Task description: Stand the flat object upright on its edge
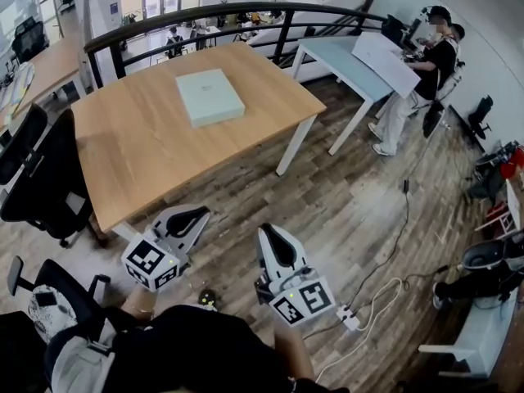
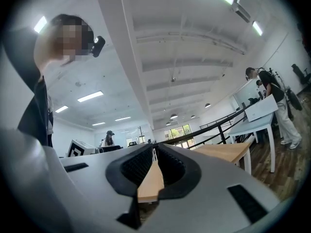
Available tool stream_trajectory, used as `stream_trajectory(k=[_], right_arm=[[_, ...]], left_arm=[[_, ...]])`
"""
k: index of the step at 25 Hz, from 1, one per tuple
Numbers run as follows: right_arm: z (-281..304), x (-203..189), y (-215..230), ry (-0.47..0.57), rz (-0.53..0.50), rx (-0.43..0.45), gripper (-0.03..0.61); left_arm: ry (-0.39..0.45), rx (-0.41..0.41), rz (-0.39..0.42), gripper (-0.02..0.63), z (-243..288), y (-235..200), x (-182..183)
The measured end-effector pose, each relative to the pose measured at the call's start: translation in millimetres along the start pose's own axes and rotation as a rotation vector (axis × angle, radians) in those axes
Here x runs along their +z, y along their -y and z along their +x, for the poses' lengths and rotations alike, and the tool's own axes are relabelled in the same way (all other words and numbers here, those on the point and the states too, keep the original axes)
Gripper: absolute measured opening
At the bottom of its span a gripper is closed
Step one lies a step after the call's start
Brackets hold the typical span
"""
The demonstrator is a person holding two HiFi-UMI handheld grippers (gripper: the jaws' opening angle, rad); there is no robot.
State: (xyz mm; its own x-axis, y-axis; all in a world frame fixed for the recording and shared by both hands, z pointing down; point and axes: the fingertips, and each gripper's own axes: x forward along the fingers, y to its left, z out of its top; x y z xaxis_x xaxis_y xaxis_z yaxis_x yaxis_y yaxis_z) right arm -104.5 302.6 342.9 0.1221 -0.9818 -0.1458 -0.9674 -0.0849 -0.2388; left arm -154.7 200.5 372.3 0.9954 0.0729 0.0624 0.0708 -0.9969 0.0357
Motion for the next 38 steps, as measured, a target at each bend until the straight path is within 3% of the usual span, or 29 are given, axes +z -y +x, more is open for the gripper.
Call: stream_trajectory(k=[17,25,38], right_arm=[[81,-27,12,-0.066,0.041,0.074,0.025],[131,-23,49,-0.077,0.053,0.194,0.025],[204,-17,125,-0.091,0.089,0.361,0.025]], left_arm=[[-0.001,0.079,-0.045,0.029,-4,-78,-18],[-0.017,0.212,-0.068,0.029,14,-117,-23],[-0.049,0.384,-0.024,0.029,73,-162,-11]])
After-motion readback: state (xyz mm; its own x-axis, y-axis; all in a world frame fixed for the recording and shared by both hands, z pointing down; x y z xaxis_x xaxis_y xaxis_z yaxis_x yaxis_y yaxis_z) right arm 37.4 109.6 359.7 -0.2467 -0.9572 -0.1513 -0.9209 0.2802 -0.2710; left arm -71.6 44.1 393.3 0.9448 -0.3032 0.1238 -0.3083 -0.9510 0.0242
